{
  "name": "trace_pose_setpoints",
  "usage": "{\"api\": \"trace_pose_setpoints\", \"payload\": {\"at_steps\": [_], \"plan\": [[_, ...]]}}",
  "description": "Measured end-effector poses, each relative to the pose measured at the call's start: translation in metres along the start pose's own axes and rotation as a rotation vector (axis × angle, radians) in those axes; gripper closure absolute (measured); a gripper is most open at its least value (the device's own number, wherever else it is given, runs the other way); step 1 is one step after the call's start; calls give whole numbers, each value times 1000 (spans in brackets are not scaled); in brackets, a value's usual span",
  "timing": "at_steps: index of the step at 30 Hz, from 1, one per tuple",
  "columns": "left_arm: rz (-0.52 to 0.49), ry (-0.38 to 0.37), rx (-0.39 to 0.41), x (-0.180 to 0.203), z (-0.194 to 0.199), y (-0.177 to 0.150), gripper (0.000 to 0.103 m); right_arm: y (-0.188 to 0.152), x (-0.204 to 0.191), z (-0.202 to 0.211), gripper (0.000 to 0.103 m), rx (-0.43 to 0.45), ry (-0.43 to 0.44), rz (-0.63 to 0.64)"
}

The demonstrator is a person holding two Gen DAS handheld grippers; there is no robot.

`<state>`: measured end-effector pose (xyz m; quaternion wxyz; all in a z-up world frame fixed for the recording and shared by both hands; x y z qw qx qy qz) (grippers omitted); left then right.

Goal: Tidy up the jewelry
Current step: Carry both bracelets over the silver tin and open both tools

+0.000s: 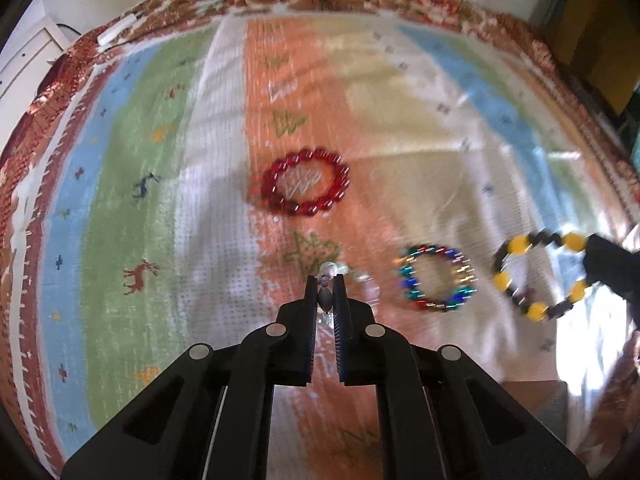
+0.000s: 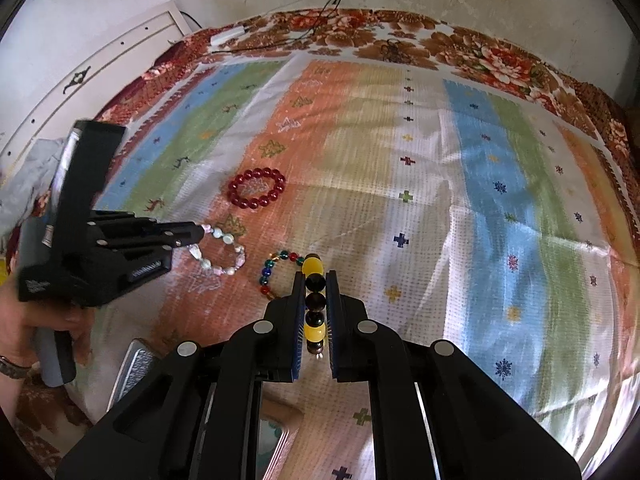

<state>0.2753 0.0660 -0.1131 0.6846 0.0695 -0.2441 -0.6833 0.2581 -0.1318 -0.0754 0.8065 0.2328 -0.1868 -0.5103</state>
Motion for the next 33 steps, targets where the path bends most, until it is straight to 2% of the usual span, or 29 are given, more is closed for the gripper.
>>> {"api": "trace_pose_setpoints", "payload": {"at_steps": [21, 33], "plan": [[-47, -39, 156, 46, 83, -21, 96, -16, -10, 45, 92, 73, 8, -34], [-91, -50, 217, 72, 117, -51, 96, -28, -9, 80, 92, 143, 27, -64]]}}
Point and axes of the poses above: each gripper's, at about its wrist camera, not at the fingertips, and z roughly against the way its jaws point, x to its right, y to its top, the point moved 3 cm from there along -z, roughly the way its jaws point, and after that the axes turned 10 degrees about -y, right-handed, at the moved point
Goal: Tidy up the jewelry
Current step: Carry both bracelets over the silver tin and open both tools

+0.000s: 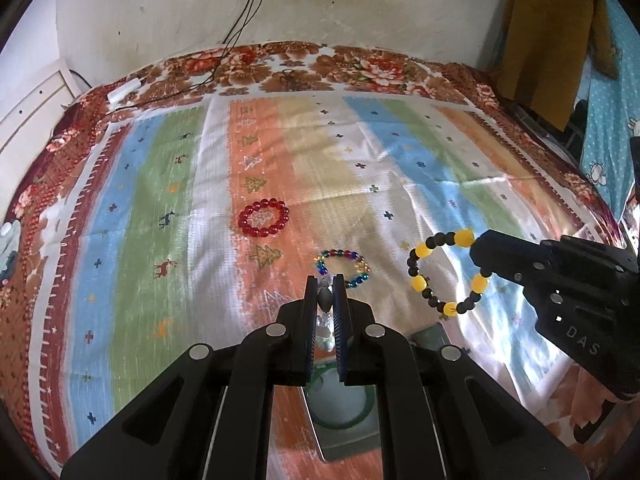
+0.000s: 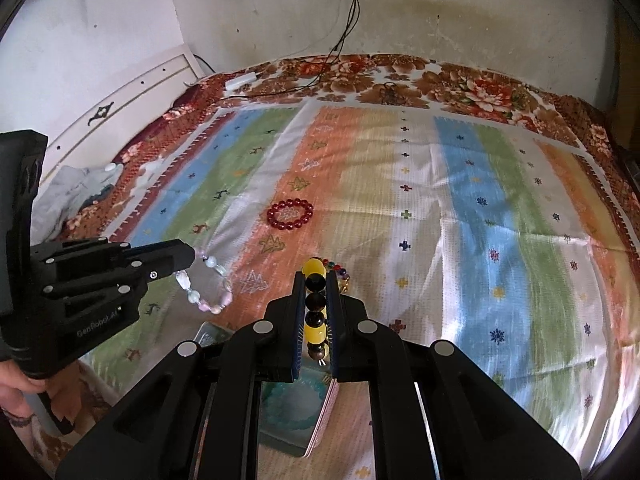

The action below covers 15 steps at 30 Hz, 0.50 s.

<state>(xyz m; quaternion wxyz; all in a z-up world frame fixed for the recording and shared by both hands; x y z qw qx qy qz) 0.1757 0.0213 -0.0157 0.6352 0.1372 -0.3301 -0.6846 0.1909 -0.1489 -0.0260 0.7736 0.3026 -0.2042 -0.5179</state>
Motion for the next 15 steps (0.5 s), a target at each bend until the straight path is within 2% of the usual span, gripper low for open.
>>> {"api": "trace_pose_setpoints", "payload": {"at_steps": [15], "plan": [[-18, -40, 14, 20, 23, -33, 96, -32, -13, 22, 92, -17, 51, 15]]}}
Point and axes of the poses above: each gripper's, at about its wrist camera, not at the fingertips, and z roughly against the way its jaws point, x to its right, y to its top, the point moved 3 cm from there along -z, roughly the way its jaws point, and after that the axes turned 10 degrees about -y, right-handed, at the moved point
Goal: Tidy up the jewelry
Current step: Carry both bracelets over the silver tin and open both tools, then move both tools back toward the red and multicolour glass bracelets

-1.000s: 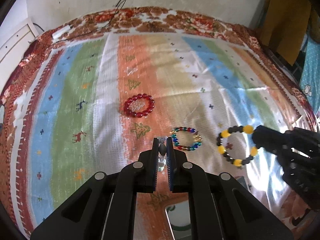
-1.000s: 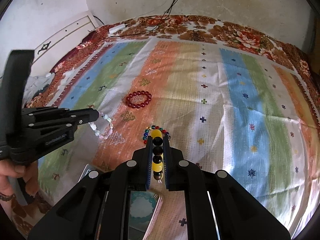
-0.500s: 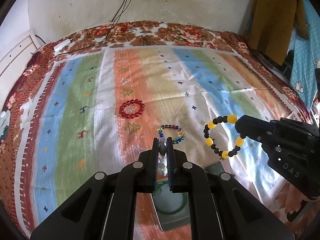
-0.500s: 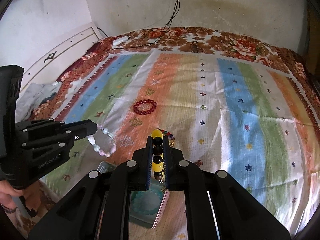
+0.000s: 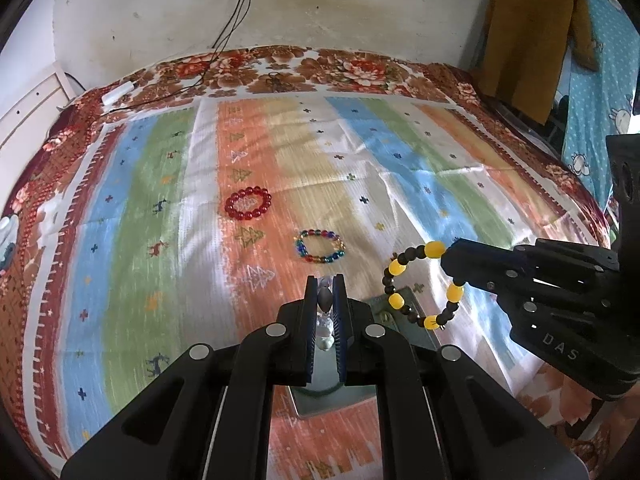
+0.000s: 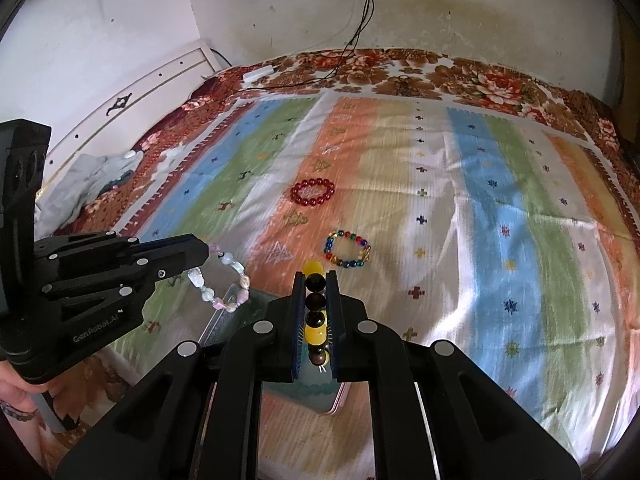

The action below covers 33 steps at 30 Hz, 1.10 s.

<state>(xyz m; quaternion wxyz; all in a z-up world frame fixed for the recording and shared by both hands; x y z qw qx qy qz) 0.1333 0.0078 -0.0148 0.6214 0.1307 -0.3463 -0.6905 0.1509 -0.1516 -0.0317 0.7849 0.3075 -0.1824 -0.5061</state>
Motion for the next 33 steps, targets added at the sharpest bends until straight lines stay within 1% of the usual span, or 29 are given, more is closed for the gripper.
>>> {"api": "trace_pose_setpoints", "payload": {"at_steps": [8, 9, 10, 11, 12, 13, 15, 17, 21, 27, 33], "plan": [[1, -7, -15, 5, 2, -15, 96, -16, -4, 3, 92, -17, 4, 3], [0, -12, -13, 6, 2, -15, 86, -17, -3, 2, 91, -19, 6, -1], [-1, -7, -5, 5, 2, -14, 54, -18, -2, 1, 80, -29, 14, -2], [-4, 13, 12, 4, 4, -13, 43, -19, -1, 0, 57, -30, 14, -8], [-14, 30, 23, 5, 5, -13, 43, -19, 1, 1, 48, -24, 5, -19], [-29, 59, 29, 4, 6, -12, 43, -18, 3, 1, 45, -16, -7, -22], [-22, 67, 28, 1, 5, -11, 44, -17, 5, 3, 45, -4, -25, -6], [-4, 55, 20, -2, 3, -11, 45, -17, 7, 4, 45, 1, -45, -4], [0, 66, 15, -7, 0, -8, 45, -16, 10, 0, 45, -5, -48, -11], [34, 86, 6, -24, -10, 1, 45, -12, 19, -14, 45, -27, -75, -21], [30, 89, 10, -32, -19, 14, 44, -3, 24, -28, 45, -30, -98, -26]]}}
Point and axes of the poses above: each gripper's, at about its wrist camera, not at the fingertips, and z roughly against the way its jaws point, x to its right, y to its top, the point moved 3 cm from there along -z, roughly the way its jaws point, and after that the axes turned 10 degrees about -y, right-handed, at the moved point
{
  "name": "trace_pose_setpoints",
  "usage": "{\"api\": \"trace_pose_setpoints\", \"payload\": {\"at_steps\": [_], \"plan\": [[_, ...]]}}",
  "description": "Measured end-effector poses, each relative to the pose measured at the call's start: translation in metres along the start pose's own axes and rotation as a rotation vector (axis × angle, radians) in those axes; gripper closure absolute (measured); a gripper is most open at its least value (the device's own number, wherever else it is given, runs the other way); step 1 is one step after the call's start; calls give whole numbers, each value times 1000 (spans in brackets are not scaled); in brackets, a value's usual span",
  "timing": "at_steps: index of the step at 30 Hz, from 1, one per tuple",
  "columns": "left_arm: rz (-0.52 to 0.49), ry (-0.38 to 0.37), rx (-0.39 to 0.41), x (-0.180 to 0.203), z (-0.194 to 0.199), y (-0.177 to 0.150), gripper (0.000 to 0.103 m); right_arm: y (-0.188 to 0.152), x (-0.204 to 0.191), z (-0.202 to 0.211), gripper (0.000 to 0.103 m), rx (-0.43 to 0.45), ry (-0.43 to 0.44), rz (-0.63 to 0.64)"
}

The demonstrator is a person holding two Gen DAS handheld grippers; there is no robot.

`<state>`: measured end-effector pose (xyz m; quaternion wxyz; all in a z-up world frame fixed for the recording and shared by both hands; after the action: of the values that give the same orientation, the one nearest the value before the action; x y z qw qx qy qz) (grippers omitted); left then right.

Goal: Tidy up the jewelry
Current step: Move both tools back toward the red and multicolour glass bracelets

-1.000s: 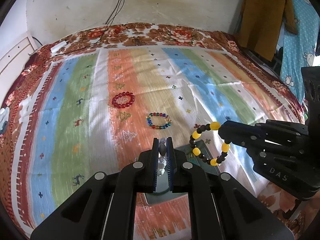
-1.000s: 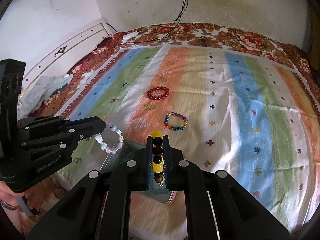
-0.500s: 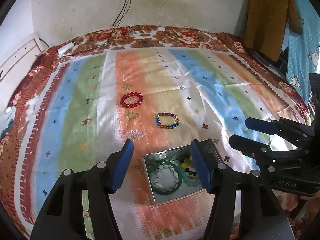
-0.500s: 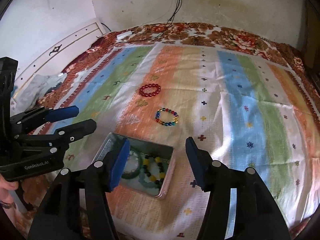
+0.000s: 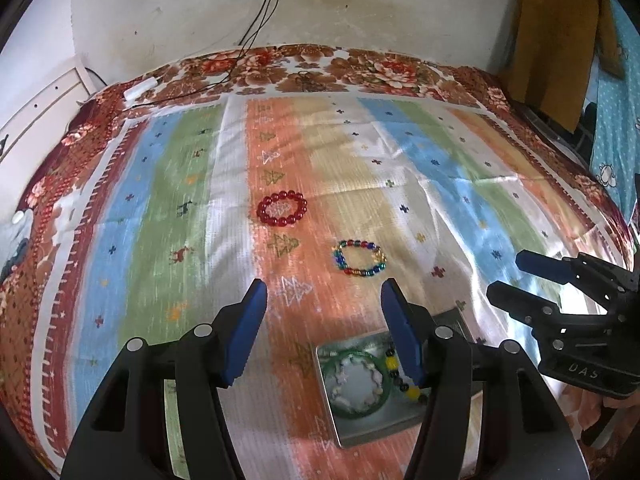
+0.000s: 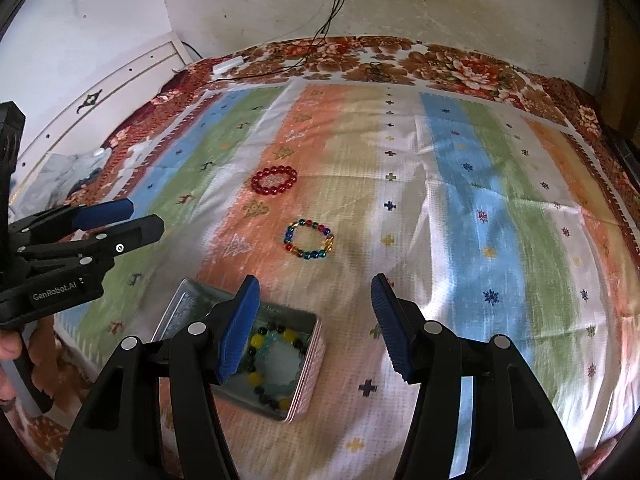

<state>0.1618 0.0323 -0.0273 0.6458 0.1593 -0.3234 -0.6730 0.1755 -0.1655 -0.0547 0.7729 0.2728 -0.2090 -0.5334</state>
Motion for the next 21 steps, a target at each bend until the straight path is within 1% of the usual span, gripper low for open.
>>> {"api": "trace_pose_setpoints", "payload": {"at_steps": [7, 10, 14, 15, 17, 21], "plan": [[-6, 9, -22, -8, -13, 8, 43, 9, 3, -22, 45, -24, -22, 2], [12, -6, -24, -13, -17, 13, 41, 14, 3, -29, 45, -33, -18, 6], [10, 12, -33, -20, -28, 19, 39, 20, 1, -38, 45, -43, -5, 3], [10, 17, -37, -22, -31, 20, 39, 21, 0, -40, 45, -47, -3, 4], [19, 23, -49, -27, -38, 23, 39, 25, -1, -45, 39, -50, -9, 11], [33, 32, -55, -36, -49, 31, 37, 30, 0, -56, 39, -60, -15, 8]]}}
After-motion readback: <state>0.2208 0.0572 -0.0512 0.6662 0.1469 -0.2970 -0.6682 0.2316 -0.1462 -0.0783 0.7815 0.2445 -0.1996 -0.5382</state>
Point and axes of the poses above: each gripper's, at about its wrist camera, not at the fingertips, and z roughly against the way its jaws point, x to its right, y to its top, the point moved 3 cm from there along -z, roughly the way its jaws point, and after that the axes turned 10 degrees about -y, right-handed, at the moved point
